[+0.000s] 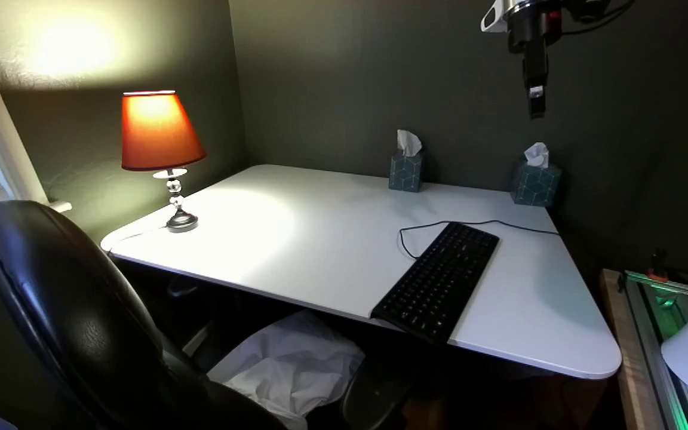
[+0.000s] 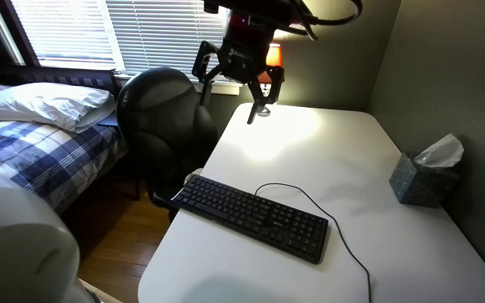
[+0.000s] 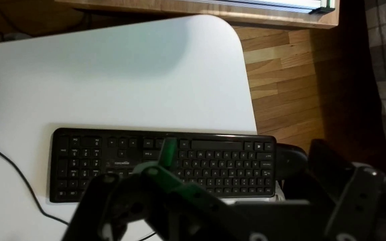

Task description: Press a button on the right side of the computer keyboard

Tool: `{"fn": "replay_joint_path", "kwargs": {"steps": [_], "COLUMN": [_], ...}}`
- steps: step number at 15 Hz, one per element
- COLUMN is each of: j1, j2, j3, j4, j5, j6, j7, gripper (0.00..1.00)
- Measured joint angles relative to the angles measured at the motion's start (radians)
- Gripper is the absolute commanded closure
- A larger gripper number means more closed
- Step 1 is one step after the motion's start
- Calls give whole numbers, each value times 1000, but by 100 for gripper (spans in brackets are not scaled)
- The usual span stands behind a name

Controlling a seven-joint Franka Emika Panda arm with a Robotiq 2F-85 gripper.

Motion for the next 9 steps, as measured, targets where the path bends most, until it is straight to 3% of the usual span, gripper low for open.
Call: {"fn": "replay_joint_path", "kwargs": {"steps": [9], "j1": [-97], "j2": [30], "j3": [-24], "j4": [-164], "j5": [15], "j6": [380], "j7": [54], "gripper": [0]}}
